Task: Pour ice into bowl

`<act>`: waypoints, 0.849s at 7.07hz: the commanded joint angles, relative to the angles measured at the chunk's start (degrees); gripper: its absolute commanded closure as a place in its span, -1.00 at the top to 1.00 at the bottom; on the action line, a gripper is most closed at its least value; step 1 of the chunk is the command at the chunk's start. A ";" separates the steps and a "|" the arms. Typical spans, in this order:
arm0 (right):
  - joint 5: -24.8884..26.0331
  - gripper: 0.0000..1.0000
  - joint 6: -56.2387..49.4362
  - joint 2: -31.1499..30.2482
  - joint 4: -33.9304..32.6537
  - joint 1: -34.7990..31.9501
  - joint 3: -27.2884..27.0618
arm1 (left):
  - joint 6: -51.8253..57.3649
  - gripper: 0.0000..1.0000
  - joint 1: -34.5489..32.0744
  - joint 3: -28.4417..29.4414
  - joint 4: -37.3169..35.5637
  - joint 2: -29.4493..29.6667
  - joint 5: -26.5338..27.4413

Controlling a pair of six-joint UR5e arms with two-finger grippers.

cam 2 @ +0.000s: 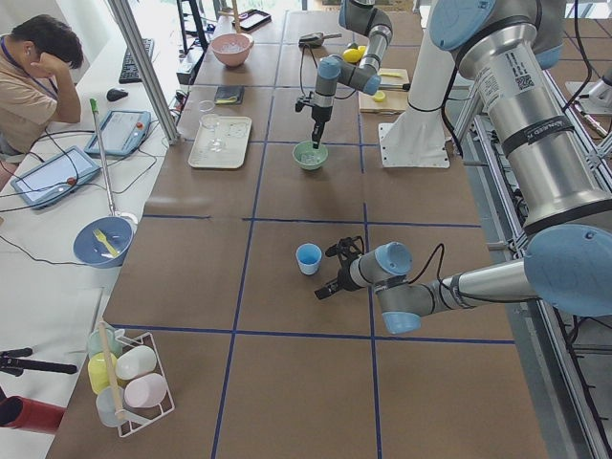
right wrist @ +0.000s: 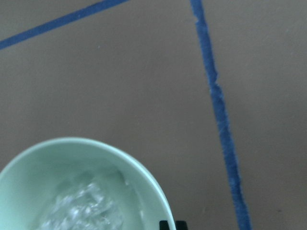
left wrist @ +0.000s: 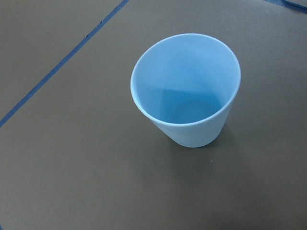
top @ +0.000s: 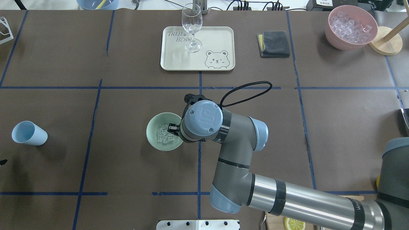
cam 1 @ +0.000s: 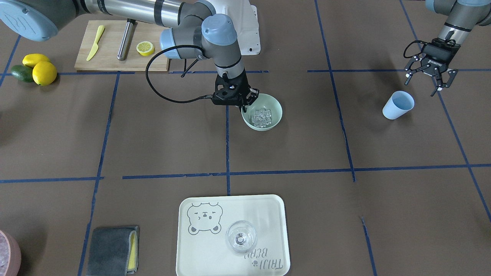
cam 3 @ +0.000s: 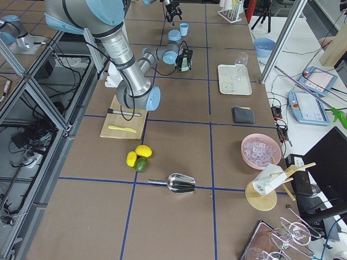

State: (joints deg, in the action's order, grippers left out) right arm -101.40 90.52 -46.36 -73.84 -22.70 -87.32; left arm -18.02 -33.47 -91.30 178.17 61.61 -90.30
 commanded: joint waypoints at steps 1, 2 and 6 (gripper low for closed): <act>-8.76 -1.00 -0.86 -11.06 -0.60 -7.58 -12.28 | 0.00 1.00 0.08 0.60 0.07 0.08 -0.05; -11.68 -1.00 -4.96 -17.13 0.18 -10.41 -16.96 | 0.00 1.00 0.08 0.60 0.07 0.17 -0.05; -24.07 -1.00 -39.96 -43.05 3.24 -28.75 -22.82 | 0.00 1.00 0.08 0.43 0.07 0.35 -0.23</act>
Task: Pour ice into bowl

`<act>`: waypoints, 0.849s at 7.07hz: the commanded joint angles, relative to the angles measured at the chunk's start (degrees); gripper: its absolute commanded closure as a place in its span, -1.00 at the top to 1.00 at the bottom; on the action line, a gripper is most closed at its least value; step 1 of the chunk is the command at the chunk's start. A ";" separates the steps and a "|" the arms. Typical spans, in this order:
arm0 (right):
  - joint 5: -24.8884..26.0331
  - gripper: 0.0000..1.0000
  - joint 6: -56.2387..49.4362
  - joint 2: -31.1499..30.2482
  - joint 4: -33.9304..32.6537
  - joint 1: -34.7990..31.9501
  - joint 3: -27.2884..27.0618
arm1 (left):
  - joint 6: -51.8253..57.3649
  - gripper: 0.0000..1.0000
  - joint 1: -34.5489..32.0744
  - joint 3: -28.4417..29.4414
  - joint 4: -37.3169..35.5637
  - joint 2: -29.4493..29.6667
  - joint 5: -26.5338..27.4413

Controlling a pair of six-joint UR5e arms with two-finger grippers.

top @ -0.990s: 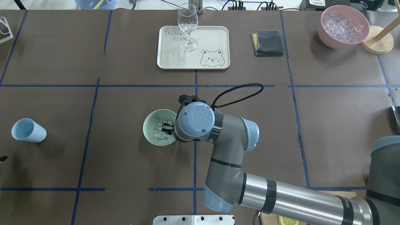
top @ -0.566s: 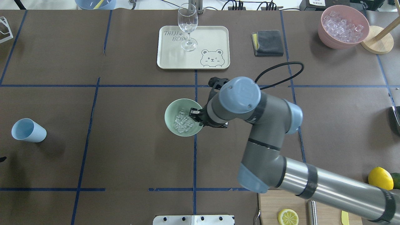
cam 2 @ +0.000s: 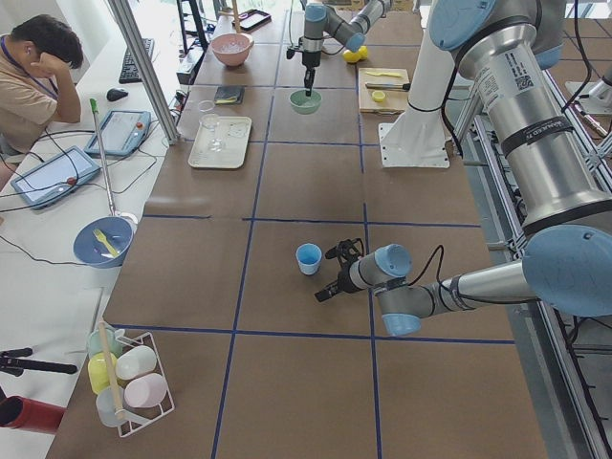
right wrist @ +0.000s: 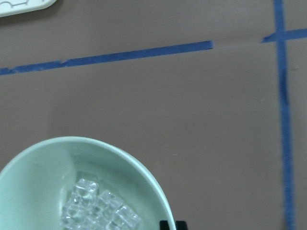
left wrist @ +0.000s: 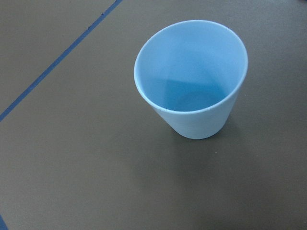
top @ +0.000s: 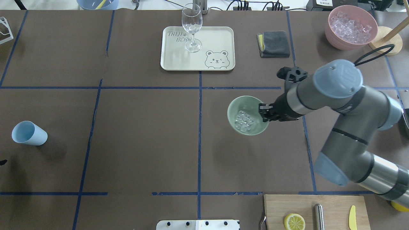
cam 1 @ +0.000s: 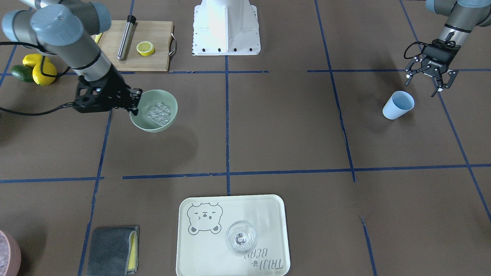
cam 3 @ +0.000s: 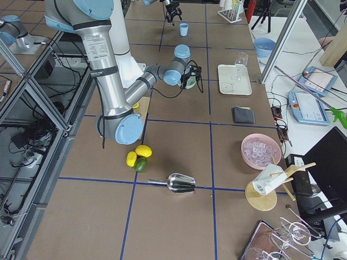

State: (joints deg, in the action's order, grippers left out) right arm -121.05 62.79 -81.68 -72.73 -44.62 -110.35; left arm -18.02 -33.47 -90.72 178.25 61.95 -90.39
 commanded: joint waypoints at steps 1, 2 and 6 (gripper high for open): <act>-9.76 -1.00 -21.39 -10.58 2.42 -12.62 3.18 | 0.09 1.00 -0.02 -0.51 0.00 0.01 -0.23; -11.21 -1.00 -25.31 -11.91 2.68 -13.55 5.21 | 0.09 1.00 -0.02 -0.60 0.00 0.01 -0.32; -11.40 -1.00 -25.35 -11.31 9.04 -13.30 14.34 | 0.79 1.00 -3.50 -0.25 -0.53 0.01 -5.28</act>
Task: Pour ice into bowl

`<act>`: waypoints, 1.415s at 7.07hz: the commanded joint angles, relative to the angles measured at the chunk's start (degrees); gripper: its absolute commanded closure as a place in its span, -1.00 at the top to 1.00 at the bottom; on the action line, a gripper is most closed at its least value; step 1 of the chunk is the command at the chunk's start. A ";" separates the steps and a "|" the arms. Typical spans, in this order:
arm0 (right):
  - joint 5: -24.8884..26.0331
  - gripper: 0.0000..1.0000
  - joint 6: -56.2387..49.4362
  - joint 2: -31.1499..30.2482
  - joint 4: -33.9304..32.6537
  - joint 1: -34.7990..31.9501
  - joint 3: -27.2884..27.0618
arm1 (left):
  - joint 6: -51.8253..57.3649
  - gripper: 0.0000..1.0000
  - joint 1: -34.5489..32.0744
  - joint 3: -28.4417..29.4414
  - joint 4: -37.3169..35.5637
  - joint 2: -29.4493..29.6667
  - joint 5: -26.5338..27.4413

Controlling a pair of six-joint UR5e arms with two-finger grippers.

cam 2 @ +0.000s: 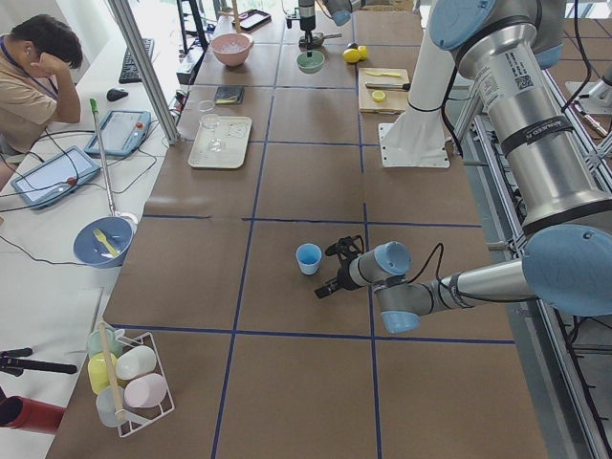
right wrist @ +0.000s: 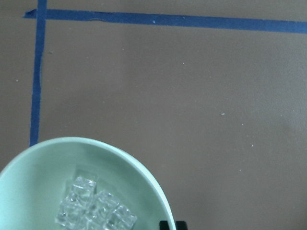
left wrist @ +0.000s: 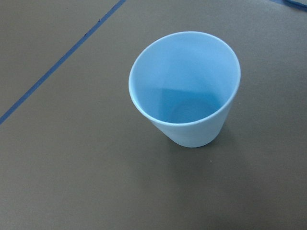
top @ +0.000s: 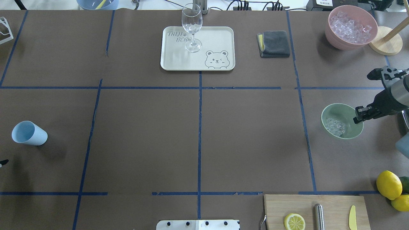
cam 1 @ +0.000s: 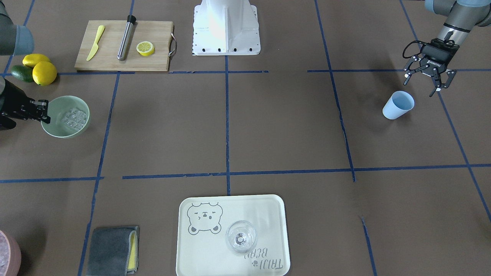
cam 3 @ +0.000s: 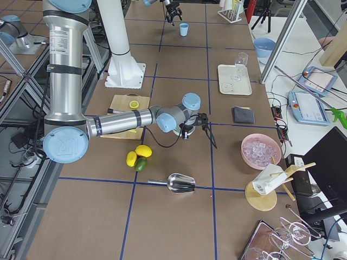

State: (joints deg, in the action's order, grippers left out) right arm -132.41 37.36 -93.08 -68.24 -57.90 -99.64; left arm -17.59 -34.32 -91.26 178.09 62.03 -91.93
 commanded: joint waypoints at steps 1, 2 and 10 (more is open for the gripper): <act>-0.13 -1.00 0.34 0.26 10.70 -0.02 7.66 | 0.45 1.00 -12.60 0.03 -4.38 1.41 -13.00; -0.31 -1.00 0.34 0.26 11.80 -0.11 8.05 | 0.45 1.00 -20.62 -0.23 -9.72 4.99 -19.19; -7.72 1.00 -6.88 -1.65 -2.12 -21.28 1.20 | 0.45 1.00 -48.38 -8.67 -57.01 13.63 -47.02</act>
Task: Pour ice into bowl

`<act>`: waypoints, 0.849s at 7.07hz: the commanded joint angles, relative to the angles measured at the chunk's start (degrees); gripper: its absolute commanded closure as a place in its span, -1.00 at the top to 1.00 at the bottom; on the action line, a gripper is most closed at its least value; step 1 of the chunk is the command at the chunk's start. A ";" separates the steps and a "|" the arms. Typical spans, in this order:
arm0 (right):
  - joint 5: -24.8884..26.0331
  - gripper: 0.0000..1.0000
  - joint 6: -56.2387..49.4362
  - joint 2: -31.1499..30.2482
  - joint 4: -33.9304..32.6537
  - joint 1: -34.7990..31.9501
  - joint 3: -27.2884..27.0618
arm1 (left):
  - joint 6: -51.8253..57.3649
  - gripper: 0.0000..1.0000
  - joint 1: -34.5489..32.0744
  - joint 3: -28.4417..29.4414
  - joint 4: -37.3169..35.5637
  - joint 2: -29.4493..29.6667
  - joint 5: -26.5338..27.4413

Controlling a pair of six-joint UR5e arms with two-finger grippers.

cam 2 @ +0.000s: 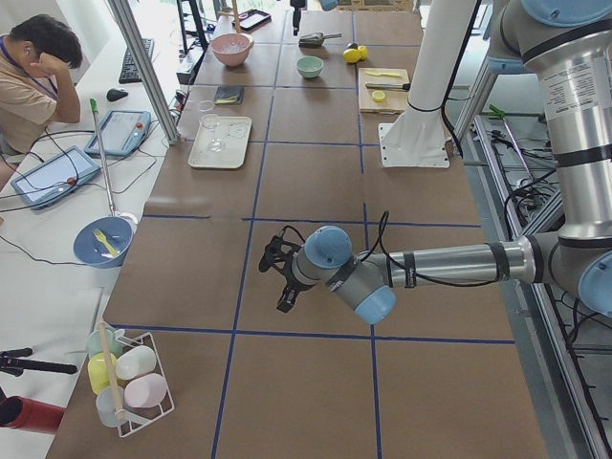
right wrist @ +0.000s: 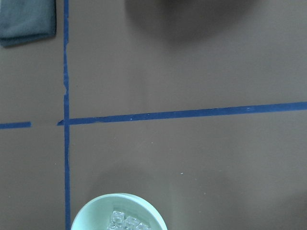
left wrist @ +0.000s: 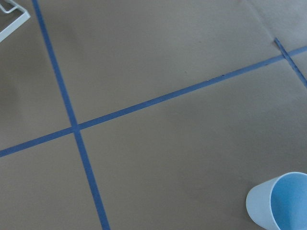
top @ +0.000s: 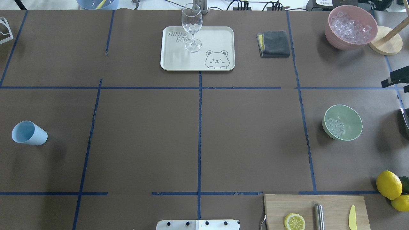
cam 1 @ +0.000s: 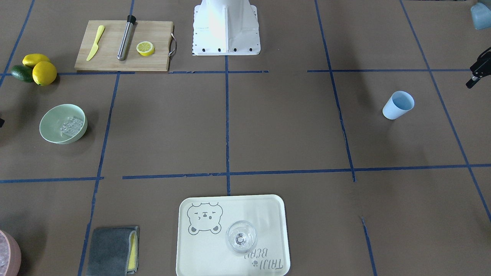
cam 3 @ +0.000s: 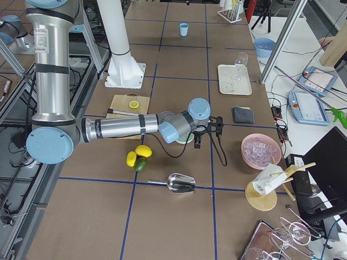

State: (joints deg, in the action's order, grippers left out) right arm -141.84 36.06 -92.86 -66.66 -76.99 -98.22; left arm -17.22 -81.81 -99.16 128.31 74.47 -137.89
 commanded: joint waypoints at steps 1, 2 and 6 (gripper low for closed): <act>2.52 1.00 -20.18 -1.54 -14.18 -5.16 -0.31 | 0.08 1.00 -1.42 -1.20 -9.46 1.20 -4.46; 4.97 1.00 -32.07 -0.93 -23.59 -8.49 -1.18 | 0.08 1.00 -1.16 -2.25 -13.74 1.03 -10.15; 5.25 1.00 -33.69 0.22 -30.90 -9.85 -4.71 | 1.57 1.00 -2.30 -7.18 -13.70 -3.54 1.48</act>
State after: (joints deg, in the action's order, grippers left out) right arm -136.62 2.24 -92.94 -97.12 -86.85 -103.08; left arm -16.41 -84.12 -106.05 114.60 71.23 -138.46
